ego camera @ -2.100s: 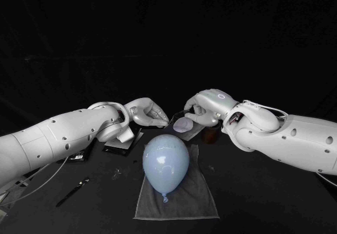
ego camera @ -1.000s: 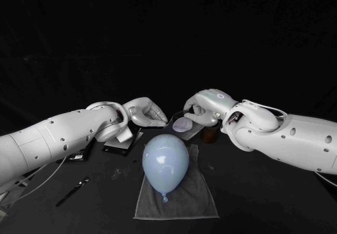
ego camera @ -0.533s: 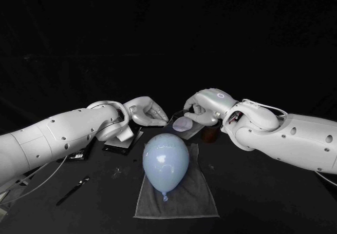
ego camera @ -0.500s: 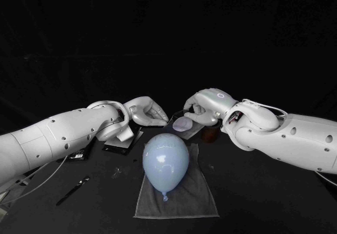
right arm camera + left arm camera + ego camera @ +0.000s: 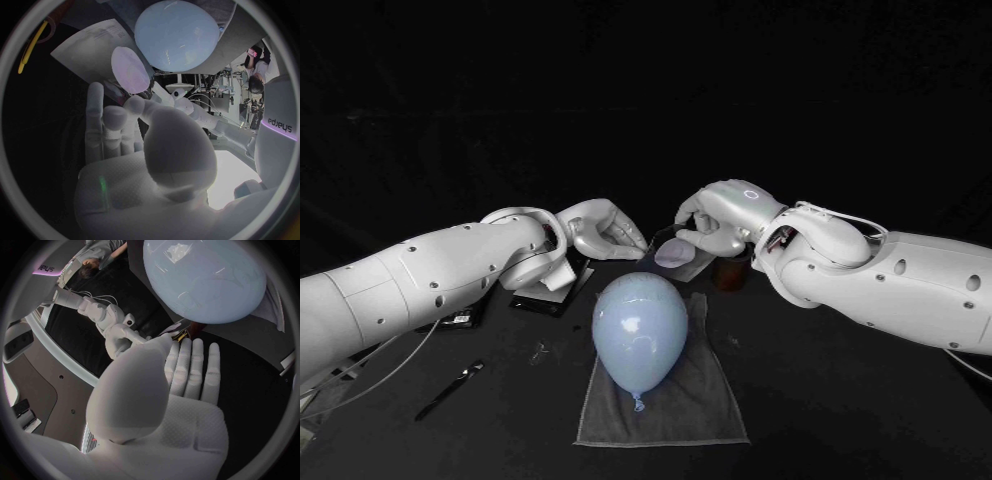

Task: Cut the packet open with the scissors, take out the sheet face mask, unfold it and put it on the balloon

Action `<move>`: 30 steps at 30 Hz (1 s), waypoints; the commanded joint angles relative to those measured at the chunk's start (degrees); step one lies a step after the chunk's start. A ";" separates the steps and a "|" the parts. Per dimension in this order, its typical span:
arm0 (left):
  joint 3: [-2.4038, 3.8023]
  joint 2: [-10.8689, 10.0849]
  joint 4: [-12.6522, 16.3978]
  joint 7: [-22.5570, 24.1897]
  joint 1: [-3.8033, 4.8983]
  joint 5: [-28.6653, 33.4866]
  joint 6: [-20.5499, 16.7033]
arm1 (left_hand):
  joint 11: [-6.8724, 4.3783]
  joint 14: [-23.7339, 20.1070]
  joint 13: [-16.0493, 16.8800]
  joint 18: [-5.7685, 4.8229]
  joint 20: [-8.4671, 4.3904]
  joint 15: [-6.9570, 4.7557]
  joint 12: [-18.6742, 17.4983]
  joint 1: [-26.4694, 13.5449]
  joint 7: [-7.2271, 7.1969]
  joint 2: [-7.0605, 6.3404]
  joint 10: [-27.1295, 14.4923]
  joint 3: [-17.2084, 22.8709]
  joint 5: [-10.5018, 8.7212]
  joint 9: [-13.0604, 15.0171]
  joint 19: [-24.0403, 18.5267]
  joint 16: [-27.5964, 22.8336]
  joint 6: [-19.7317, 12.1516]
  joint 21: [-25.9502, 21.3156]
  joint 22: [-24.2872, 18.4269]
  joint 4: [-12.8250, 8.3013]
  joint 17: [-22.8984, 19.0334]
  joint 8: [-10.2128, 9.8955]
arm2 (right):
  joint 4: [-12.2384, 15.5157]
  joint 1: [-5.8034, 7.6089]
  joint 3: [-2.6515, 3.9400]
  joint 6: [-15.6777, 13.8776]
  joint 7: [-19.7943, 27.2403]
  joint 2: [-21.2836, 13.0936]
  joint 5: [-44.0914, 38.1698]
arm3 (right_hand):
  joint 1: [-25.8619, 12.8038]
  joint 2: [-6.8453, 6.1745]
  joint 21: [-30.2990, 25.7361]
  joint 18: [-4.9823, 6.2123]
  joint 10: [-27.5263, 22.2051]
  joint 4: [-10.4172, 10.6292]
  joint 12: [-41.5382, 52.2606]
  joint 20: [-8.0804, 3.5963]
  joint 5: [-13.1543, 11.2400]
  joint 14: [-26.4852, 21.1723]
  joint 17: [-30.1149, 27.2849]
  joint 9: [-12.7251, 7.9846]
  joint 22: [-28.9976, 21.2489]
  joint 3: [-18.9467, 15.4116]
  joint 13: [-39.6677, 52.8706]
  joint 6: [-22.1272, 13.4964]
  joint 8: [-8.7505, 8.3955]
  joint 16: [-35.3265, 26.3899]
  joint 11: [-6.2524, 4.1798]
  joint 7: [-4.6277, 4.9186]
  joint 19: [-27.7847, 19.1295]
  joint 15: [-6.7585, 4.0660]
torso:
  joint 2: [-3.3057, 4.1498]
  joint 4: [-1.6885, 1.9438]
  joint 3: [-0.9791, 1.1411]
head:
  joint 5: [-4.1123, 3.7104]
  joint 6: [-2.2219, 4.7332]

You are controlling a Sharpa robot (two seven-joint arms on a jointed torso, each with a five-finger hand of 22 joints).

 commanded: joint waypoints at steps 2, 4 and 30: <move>-0.01 0.11 0.33 1.21 -0.02 -1.04 -0.72 | -0.20 0.41 0.05 -0.26 -0.01 0.17 0.08 0.11 0.18 -0.20 -0.23 0.54 0.15 0.10 -0.03 -0.21 0.12 -0.32 0.09 -0.19 0.13 -0.14 | -0.09 0.07 0.11 0.27 -0.50 0.17 0.44 | -0.02 0.50 0.08 0.64 0.45 -0.29 -0.34 0.15 0.17 0.37 -0.02 3.29 0.09 -0.10 -0.01 0.29 0.86 -0.10 -0.03 -0.08 0.10 -0.04 | 0.01 0.04 -0.01 | -0.02 -0.08; -0.02 0.07 0.41 1.40 -0.02 -1.10 -1.03 | -0.20 0.42 0.05 -0.25 -0.01 0.17 0.08 0.12 0.18 -0.30 -0.24 0.65 0.16 0.11 -0.02 -0.23 0.10 -0.32 0.09 -0.27 0.15 -0.15 | -0.14 0.07 0.11 0.41 -0.53 0.23 0.55 | -0.02 0.50 0.08 0.64 0.45 -0.29 -0.34 0.15 0.17 0.37 -0.02 3.29 0.09 -0.10 -0.01 0.29 0.86 -0.10 -0.03 -0.08 0.10 -0.04 | 0.01 0.04 -0.01 | 0.00 -0.04; -0.04 -0.13 1.12 2.28 -0.03 -3.08 -3.97 | 0.29 2.55 0.00 0.77 -0.04 0.11 -0.08 -1.16 1.06 -1.89 -1.22 6.48 0.23 0.04 1.05 -1.27 -1.83 0.22 0.23 -2.43 0.68 -1.35 | 0.61 0.06 0.95 -1.65 -0.77 -0.24 3.93 | 0.07 0.56 0.14 0.67 0.59 -0.43 -0.38 0.11 0.17 0.58 0.31 3.29 0.15 0.01 0.05 0.33 0.90 0.16 -0.08 -0.12 0.23 -0.11 | 0.00 -0.05 0.01 | -0.07 0.26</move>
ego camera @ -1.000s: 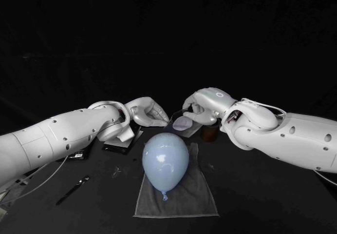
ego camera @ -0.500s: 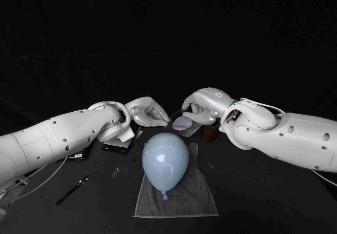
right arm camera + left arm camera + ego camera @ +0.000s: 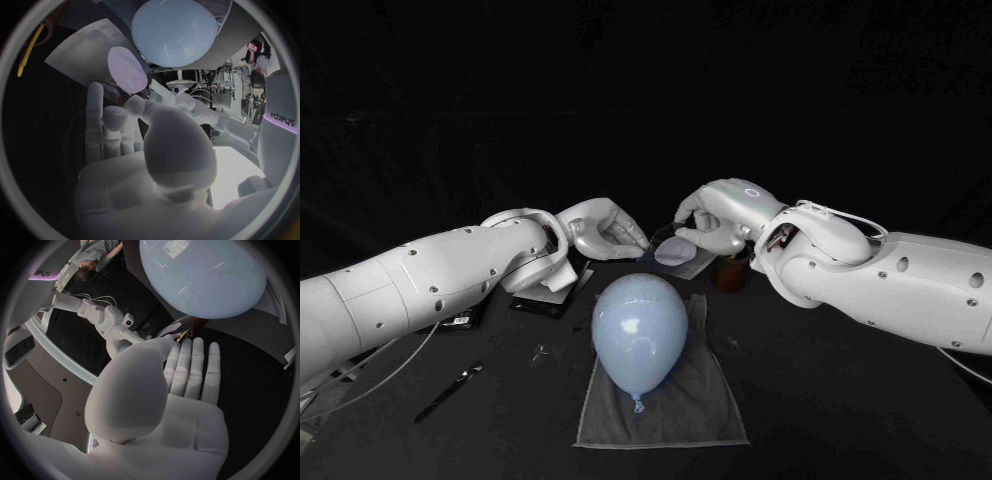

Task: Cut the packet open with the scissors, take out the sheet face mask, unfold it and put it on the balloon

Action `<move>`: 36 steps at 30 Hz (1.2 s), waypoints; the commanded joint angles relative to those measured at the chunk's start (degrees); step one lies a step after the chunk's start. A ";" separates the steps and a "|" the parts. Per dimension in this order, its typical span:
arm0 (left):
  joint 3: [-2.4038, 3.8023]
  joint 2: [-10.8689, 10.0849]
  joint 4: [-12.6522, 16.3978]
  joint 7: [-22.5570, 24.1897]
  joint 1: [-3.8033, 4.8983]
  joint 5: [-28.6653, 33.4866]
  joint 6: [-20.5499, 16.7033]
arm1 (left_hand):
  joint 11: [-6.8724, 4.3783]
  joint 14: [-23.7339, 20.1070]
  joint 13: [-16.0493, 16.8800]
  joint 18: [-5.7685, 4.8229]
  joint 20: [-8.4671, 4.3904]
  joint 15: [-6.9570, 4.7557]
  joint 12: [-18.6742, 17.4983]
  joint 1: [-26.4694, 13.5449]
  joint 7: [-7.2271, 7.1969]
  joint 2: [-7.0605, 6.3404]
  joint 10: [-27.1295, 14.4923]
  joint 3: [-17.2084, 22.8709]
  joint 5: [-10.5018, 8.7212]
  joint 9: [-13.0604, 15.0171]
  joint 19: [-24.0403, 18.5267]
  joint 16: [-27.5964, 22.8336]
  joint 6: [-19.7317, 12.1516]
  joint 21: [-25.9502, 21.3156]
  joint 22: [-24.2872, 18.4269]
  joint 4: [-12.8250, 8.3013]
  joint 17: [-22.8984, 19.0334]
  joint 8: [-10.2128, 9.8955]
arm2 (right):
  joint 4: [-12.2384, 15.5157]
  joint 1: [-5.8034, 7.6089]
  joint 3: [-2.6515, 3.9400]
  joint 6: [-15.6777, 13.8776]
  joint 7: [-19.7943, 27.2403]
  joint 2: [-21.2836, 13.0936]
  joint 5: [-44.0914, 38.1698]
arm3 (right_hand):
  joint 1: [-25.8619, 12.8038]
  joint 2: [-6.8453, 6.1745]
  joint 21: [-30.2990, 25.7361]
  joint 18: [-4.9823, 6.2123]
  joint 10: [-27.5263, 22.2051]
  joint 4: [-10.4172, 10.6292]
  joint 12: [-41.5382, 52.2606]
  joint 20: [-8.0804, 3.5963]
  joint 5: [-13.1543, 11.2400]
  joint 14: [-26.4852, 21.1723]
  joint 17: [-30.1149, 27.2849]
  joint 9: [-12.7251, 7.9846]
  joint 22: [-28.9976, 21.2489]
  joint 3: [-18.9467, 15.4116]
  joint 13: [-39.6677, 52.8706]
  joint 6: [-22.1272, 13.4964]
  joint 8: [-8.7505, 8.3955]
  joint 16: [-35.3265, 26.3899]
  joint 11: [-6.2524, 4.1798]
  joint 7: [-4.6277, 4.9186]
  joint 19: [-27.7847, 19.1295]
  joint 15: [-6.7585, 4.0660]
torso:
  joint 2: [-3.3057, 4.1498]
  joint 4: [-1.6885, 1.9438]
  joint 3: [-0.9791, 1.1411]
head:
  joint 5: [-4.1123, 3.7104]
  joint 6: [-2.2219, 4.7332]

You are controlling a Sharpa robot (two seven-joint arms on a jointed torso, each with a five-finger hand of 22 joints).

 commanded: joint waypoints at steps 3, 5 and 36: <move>0.03 0.14 0.39 1.11 0.00 -2.30 -1.26 | 0.02 0.67 0.00 0.80 -0.06 0.03 -0.09 -0.10 0.07 -0.84 -0.58 0.55 0.22 -0.01 0.43 -0.35 -0.49 0.23 0.08 -0.20 0.11 -0.31 | -0.04 0.07 0.30 -2.12 -0.47 0.00 1.45 | 0.04 0.51 0.16 1.11 0.40 -0.48 -0.42 0.10 0.14 0.33 0.14 3.29 0.07 0.04 -0.05 0.43 0.91 0.25 0.12 -0.01 0.27 0.01 | 0.03 0.02 0.00 | -0.13 0.05; 0.03 0.18 0.48 1.18 0.00 -2.86 -1.47 | 0.04 0.73 0.00 0.82 -0.05 0.04 -0.09 -0.23 0.10 -0.98 -0.62 0.68 0.22 0.00 0.44 -0.43 -0.53 0.23 0.08 -0.30 0.12 -0.34 | -0.13 0.07 0.39 -2.40 -0.60 0.03 1.82 | 0.04 0.51 0.16 1.11 0.40 -0.48 -0.42 0.10 0.14 0.33 0.14 3.29 0.07 0.04 -0.05 0.43 0.91 0.25 0.12 -0.01 0.27 0.01 | 0.02 0.03 0.00 | -0.13 0.07; 0.03 0.98 0.66 1.65 0.01 -1.52 -6.95 | -0.50 5.31 0.27 1.80 -0.72 -0.98 0.70 -3.88 0.07 -0.42 1.34 5.71 0.24 1.06 3.71 -1.86 0.76 2.17 0.63 -3.31 1.56 0.40 | 0.79 0.08 0.73 -0.91 -0.39 1.25 5.99 | 0.12 0.55 0.26 1.14 0.53 -0.65 -0.54 0.03 0.14 0.48 0.23 3.28 0.14 0.16 -0.07 0.44 0.93 0.30 0.08 -0.03 0.43 -0.06 | 0.02 0.04 0.00 | 0.04 0.60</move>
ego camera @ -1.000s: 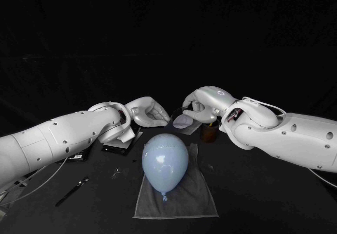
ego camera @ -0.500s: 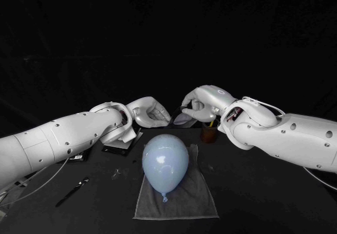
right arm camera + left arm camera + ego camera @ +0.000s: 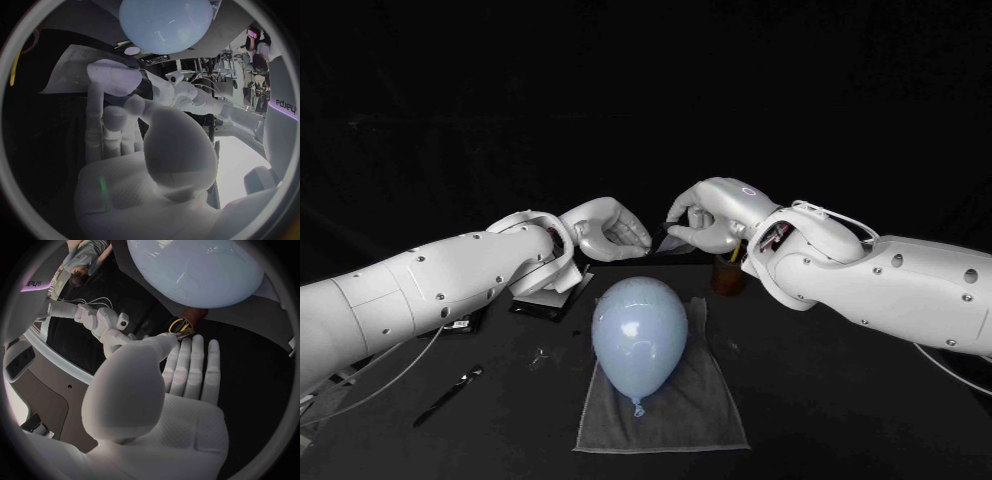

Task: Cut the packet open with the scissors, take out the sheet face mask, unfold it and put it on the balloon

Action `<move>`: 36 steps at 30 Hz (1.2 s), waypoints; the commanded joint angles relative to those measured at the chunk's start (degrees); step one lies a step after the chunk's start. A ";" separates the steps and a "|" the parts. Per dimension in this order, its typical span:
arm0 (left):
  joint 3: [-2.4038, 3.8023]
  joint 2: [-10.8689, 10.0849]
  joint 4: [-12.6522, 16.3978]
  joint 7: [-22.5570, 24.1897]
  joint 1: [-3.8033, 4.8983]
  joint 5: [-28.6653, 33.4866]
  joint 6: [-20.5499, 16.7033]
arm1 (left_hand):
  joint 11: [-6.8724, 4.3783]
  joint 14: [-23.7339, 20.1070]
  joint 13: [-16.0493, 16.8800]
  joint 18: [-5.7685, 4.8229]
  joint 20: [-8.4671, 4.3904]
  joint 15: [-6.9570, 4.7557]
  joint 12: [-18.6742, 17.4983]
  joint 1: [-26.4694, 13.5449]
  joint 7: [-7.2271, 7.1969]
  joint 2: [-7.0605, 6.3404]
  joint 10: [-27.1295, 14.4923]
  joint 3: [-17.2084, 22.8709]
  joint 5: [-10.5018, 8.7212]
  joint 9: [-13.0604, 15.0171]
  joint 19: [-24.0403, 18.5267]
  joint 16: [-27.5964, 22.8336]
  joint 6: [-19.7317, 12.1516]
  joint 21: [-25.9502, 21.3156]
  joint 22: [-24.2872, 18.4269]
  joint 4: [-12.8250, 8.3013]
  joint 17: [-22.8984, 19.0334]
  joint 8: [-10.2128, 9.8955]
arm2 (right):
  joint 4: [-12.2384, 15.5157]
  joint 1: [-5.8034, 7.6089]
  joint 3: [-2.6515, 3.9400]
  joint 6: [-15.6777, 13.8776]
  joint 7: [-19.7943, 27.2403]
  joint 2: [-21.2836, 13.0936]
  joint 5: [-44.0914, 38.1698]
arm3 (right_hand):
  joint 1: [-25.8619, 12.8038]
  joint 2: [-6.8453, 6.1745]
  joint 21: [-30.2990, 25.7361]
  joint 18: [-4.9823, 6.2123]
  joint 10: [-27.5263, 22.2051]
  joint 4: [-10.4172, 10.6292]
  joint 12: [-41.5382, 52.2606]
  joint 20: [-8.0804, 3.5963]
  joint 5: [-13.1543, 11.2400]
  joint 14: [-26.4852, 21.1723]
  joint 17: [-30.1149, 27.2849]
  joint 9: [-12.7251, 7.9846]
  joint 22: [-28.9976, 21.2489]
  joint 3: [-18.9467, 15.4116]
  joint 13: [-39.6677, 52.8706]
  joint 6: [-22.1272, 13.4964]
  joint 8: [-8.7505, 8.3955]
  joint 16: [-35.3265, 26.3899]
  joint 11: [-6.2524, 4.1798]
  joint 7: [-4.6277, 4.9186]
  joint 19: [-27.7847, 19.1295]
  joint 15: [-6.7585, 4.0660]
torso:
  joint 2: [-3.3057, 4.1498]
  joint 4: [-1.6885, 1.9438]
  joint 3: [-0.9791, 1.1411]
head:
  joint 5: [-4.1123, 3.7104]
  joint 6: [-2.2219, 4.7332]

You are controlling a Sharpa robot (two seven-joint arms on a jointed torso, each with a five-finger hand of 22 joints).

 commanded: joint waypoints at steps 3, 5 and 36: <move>0.07 0.20 0.15 0.74 0.04 1.89 -1.92 | 0.02 0.84 0.04 0.78 -0.17 0.04 0.21 -0.97 0.05 -0.07 0.44 0.46 0.23 0.11 0.63 -0.36 0.32 0.51 0.13 -0.12 0.21 0.21 | 0.20 0.05 0.07 0.57 0.13 0.13 0.52 | 0.19 0.66 0.27 0.43 0.34 -0.45 -0.42 0.02 0.37 0.49 -0.04 3.27 0.10 0.09 0.03 0.30 0.93 0.25 -0.13 -0.11 0.45 -0.11 | 0.01 0.00 0.03 | 0.04 0.10; 0.07 0.18 0.15 0.69 0.04 2.34 -2.15 | 0.07 1.16 0.02 0.78 -0.24 0.04 0.18 -1.64 0.18 -0.14 0.49 0.45 0.23 0.14 0.83 -0.46 0.16 0.63 0.15 -0.06 0.36 0.13 | 0.12 0.05 0.07 0.78 0.14 0.15 0.56 | 0.19 0.66 0.27 0.43 0.34 -0.45 -0.42 0.02 0.37 0.49 -0.04 3.27 0.10 0.09 0.03 0.30 0.93 0.25 -0.13 -0.11 0.45 -0.11 | 0.01 0.00 0.02 | 0.03 0.11; 0.02 0.83 0.41 -1.06 0.05 -1.66 -3.71 | 0.34 0.72 0.48 0.75 0.04 0.61 0.60 -4.72 -0.30 0.90 -2.93 -12.82 0.18 1.00 1.09 -3.24 -0.01 -0.19 -0.64 1.58 3.78 0.43 | -0.86 0.04 0.08 -0.61 -0.51 0.36 4.51 | 0.21 0.75 0.32 0.44 0.39 -0.58 -0.62 -0.04 0.37 0.57 0.02 3.25 0.16 0.21 -0.04 0.25 0.93 0.24 -0.13 -0.10 0.54 -0.13 | -0.02 -0.04 0.05 | -0.25 0.24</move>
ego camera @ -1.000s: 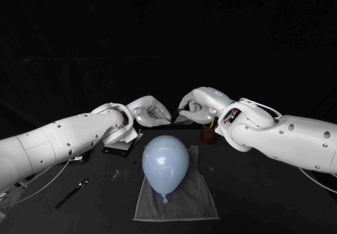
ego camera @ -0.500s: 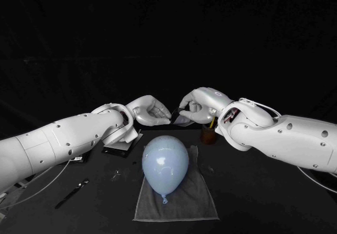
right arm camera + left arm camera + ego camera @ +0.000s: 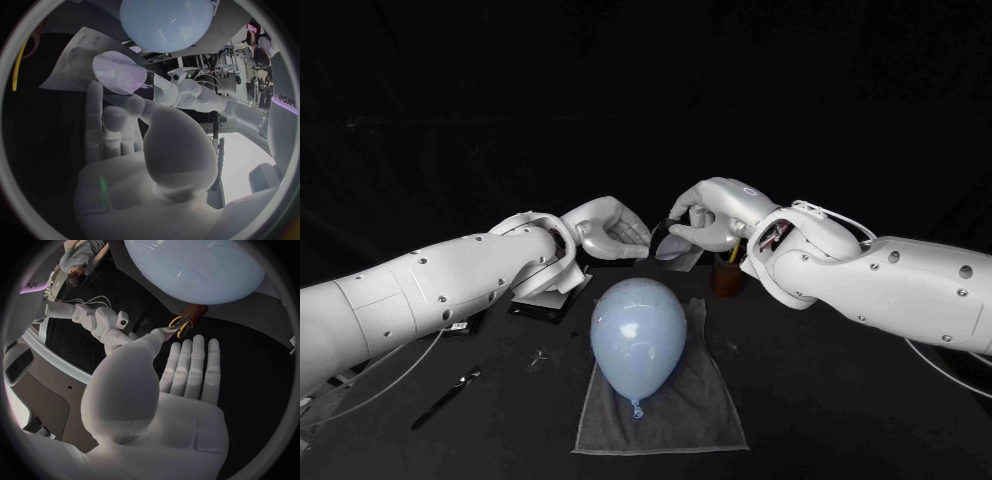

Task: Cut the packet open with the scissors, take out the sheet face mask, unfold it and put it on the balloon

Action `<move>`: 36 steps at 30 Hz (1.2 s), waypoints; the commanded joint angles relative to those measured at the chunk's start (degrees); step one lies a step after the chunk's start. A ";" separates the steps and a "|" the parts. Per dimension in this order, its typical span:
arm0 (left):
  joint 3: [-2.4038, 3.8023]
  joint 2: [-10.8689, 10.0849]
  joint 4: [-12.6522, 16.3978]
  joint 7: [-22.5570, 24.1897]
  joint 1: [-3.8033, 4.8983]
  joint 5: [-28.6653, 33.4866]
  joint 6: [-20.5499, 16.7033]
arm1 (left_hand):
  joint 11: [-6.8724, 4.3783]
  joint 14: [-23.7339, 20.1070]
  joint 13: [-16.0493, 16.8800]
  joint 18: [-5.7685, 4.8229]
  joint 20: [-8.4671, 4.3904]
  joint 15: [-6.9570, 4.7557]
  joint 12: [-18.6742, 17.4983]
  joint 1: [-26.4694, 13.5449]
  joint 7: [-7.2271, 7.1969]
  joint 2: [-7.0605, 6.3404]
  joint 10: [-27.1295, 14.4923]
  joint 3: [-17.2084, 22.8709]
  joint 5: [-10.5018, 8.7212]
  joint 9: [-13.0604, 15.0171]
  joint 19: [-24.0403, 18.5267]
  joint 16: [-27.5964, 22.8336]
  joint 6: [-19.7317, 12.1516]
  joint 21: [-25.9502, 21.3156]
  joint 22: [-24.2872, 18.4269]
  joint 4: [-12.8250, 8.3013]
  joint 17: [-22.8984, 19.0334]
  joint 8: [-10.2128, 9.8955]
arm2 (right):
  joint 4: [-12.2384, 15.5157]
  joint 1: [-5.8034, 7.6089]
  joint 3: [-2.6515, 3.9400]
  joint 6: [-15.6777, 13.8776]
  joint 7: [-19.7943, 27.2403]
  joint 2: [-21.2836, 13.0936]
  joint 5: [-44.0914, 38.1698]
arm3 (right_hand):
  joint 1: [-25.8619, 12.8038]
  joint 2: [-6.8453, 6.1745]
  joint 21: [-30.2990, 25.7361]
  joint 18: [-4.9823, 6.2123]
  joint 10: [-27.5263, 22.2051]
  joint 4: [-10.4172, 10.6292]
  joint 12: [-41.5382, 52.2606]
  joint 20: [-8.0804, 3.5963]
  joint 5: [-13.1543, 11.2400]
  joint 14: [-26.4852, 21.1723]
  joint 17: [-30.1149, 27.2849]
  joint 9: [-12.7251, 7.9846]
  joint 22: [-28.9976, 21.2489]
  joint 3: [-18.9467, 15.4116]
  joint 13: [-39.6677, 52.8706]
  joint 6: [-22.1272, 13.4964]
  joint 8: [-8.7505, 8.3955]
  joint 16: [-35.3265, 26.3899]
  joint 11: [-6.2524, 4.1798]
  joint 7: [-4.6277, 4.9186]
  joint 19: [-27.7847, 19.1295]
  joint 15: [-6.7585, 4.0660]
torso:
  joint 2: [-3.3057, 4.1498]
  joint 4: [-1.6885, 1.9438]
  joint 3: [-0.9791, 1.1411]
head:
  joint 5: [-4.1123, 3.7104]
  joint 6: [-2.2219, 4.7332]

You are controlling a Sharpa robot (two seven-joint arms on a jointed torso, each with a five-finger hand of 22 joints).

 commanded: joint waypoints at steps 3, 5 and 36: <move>0.03 0.48 -0.02 0.22 0.03 -0.41 -2.03 | -1.09 0.07 0.38 0.85 0.30 -0.70 1.29 0.35 -1.53 1.63 1.09 0.02 0.18 0.49 0.11 0.49 2.58 -0.14 0.02 0.64 0.68 1.55 | 0.01 0.06 0.09 0.39 -0.06 0.36 1.72 | -0.03 0.52 0.32 0.77 0.39 -0.42 -0.37 -0.04 0.24 0.26 0.02 3.25 0.04 0.07 -0.07 0.36 0.93 0.24 -0.13 0.01 0.54 -0.03 | -0.07 -0.04 -0.02 | -0.02 0.08; 0.03 0.62 -0.04 0.42 0.03 0.13 -2.32 | -1.49 0.04 0.59 0.82 0.30 -0.93 1.92 0.18 -2.06 2.21 1.90 0.28 0.17 0.70 0.12 0.68 3.59 -0.15 0.02 1.11 0.95 2.14 | -0.16 0.06 0.08 1.01 -0.06 0.58 1.80 | -0.03 0.52 0.32 0.77 0.39 -0.42 -0.37 -0.04 0.24 0.26 0.02 3.25 0.04 0.07 -0.07 0.36 0.93 0.24 -0.13 0.01 0.54 -0.03 | -0.06 0.02 -0.04 | -0.15 0.12; 0.04 0.25 0.04 0.07 0.04 5.63 -1.01 | -4.19 4.38 1.96 0.77 -2.57 -3.71 5.27 -3.62 -4.40 8.75 8.60 15.54 0.20 3.76 5.23 6.31 5.42 3.57 1.62 -0.25 5.55 6.68 | -3.01 -0.36 -0.42 1.83 1.55 1.74 2.23 | -1.24 0.83 -0.70 0.49 -2.17 0.30 -7.11 0.29 0.20 -2.58 -5.27 2.86 -0.29 0.16 -5.26 -1.05 0.22 -5.64 0.56 0.73 -0.70 0.66 | -0.04 -0.02 -0.03 | 0.16 0.19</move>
